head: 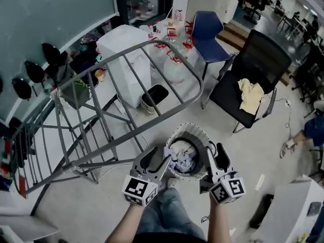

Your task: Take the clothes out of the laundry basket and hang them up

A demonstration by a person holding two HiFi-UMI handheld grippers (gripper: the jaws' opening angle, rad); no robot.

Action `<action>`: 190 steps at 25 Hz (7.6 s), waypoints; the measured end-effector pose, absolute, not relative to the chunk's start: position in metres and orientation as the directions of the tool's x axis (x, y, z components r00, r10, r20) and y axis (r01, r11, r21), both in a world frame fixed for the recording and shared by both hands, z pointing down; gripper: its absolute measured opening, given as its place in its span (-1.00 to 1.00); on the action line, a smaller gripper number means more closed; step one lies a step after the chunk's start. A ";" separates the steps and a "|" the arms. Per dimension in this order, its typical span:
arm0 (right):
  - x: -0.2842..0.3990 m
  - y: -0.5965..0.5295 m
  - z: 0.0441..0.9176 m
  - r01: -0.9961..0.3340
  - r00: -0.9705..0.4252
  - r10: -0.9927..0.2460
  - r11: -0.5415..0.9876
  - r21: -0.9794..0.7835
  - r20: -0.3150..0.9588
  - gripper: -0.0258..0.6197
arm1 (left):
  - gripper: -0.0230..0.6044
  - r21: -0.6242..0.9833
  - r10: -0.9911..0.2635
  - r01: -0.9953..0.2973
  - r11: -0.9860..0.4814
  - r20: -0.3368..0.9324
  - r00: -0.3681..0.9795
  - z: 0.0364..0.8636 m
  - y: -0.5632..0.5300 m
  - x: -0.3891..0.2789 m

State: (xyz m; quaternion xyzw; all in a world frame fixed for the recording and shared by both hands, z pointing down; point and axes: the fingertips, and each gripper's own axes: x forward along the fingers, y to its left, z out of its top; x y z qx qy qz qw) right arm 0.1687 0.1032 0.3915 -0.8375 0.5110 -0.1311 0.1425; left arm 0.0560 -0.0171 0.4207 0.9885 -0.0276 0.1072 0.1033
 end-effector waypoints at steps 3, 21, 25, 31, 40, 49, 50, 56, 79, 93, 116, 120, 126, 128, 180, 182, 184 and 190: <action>0.184 0.119 0.406 -0.794 0.473 -0.876 -0.472 -0.384 0.099 -0.26 | -0.25 0.201 0.021 -0.027 -0.979 0.237 0.971 0.431 -0.002 0.082; 0.281 0.135 0.565 -0.780 0.418 -0.850 -0.516 -0.353 0.319 -0.26 | -0.26 0.217 0.187 0.113 -0.970 0.363 0.913 0.572 0.053 0.237; 0.287 0.131 0.632 -0.829 0.353 -0.830 -0.491 -0.266 0.431 -0.26 | -0.25 0.220 0.263 0.180 -0.959 0.448 0.855 0.649 0.061 0.255; 0.284 0.127 0.724 -0.908 0.222 -0.776 -0.384 -0.165 0.590 -0.26 | -0.26 0.206 0.375 0.315 -0.926 0.586 0.718 0.754 0.080 0.266; 0.264 0.131 0.839 -0.999 0.039 -0.614 -0.028 0.028 0.788 -0.26 | -0.26 0.148 0.429 0.515 -0.845 0.763 0.484 0.867 0.108 0.262; 0.253 0.139 0.933 -0.910 -0.026 -0.338 0.398 0.118 0.941 -0.26 | -0.26 0.027 0.366 0.726 -0.688 0.876 0.314 0.956 0.116 0.259; 0.252 0.141 0.943 -0.894 -0.034 -0.308 0.434 0.109 0.951 -0.26 | -0.26 0.010 0.356 0.759 -0.651 0.888 0.293 0.966 0.118 0.256; 0.258 0.144 0.996 -0.851 -0.035 -0.217 0.518 0.084 0.975 -0.26 | -0.26 -0.036 0.314 0.871 -0.490 0.925 0.215 1.016 0.125 0.254; 0.239 0.149 1.153 -0.777 -0.037 -0.079 0.629 0.021 0.996 -0.26 | -0.26 -0.087 0.274 0.908 -0.410 0.938 0.214 1.132 0.119 0.251; 0.237 0.151 1.233 -0.741 -0.023 -0.008 0.671 -0.012 1.000 -0.26 | -0.26 -0.067 0.256 0.929 -0.365 0.952 0.169 1.166 0.107 0.242; 0.231 0.152 1.239 -0.738 -0.020 0.010 0.675 -0.022 1.000 -0.81 | -0.26 -0.068 0.232 0.952 -0.298 0.962 0.141 1.165 0.105 0.232; 0.233 0.147 1.209 -0.749 -0.024 -0.011 0.663 -0.010 1.000 -0.81 | -0.26 -0.053 0.241 0.945 -0.324 0.961 0.137 1.144 0.109 0.229; 0.237 0.134 1.161 -0.790 -0.029 -0.054 0.613 0.010 0.998 -0.81 | -0.26 -0.047 0.244 0.944 -0.328 0.961 0.133 1.107 0.104 0.225; 0.240 0.133 1.141 -0.799 -0.031 -0.058 0.602 0.010 0.998 -0.82 | -0.26 -0.047 0.247 0.942 -0.333 0.959 0.135 1.089 0.101 0.225; 0.283 0.138 0.477 -0.852 0.462 -0.805 -0.519 -0.064 0.372 -0.82 | -0.31 0.149 0.362 0.333 -0.931 0.480 0.799 0.573 0.068 0.226; 0.280 0.139 0.455 -0.852 0.476 -0.817 -0.520 -0.057 0.326 -0.82 | -0.23 0.146 0.377 0.351 -0.925 0.463 0.802 0.560 0.070 0.222; 0.278 0.140 0.434 -0.851 0.488 -0.824 -0.522 -0.050 0.289 -0.82 | -0.17 0.144 0.393 0.368 -0.918 0.450 0.802 0.551 0.073 0.220; 0.267 0.140 0.372 -0.869 0.474 -0.853 -0.493 -0.039 0.217 -0.82 | 0.00 0.169 0.444 0.415 -0.894 0.457 0.770 0.549 0.084 0.221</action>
